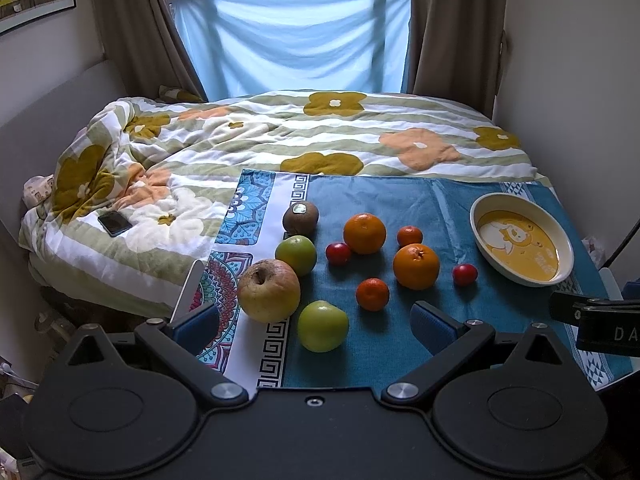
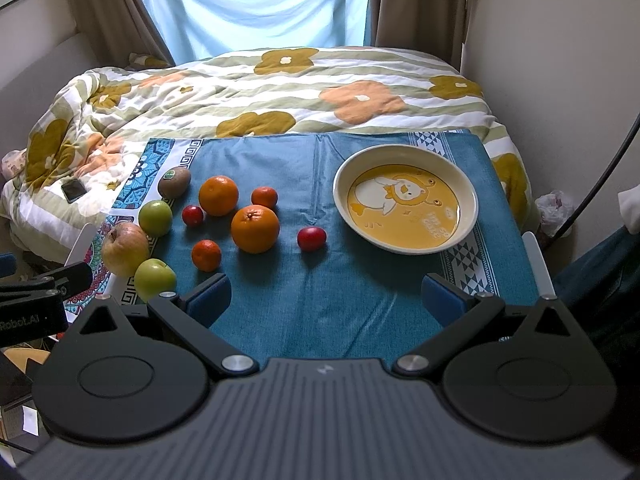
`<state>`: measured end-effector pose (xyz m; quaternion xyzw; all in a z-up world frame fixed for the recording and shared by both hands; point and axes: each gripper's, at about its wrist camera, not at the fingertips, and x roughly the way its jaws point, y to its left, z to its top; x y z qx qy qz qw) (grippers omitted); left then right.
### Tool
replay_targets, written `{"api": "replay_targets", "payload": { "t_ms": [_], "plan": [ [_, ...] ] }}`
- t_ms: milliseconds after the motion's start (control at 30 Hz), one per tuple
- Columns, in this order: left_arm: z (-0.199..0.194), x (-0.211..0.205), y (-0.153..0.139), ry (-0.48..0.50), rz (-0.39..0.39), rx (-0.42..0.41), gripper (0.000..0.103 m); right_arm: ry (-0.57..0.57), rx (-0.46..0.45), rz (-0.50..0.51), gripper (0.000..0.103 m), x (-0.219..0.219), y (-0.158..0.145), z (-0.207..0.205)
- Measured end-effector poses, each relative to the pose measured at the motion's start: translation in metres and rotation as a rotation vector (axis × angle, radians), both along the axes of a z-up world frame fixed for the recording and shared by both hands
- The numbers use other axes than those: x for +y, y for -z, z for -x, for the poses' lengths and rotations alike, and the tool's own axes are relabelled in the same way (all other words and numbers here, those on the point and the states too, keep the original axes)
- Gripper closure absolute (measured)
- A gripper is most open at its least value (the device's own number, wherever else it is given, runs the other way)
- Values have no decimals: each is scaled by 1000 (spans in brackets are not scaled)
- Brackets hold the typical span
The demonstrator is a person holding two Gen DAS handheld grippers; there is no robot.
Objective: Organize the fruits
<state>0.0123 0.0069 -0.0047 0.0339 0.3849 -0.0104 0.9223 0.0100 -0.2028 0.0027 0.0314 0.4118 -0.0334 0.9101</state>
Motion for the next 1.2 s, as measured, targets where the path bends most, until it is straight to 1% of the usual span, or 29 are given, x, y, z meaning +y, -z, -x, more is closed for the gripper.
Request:
{"api": "replay_targets", "payload": {
  "t_ms": [1200],
  "plan": [
    [-1, 1, -3, -1, -5, -3, 0, -3, 1, -2, 0, 2, 1, -3]
  ]
}}
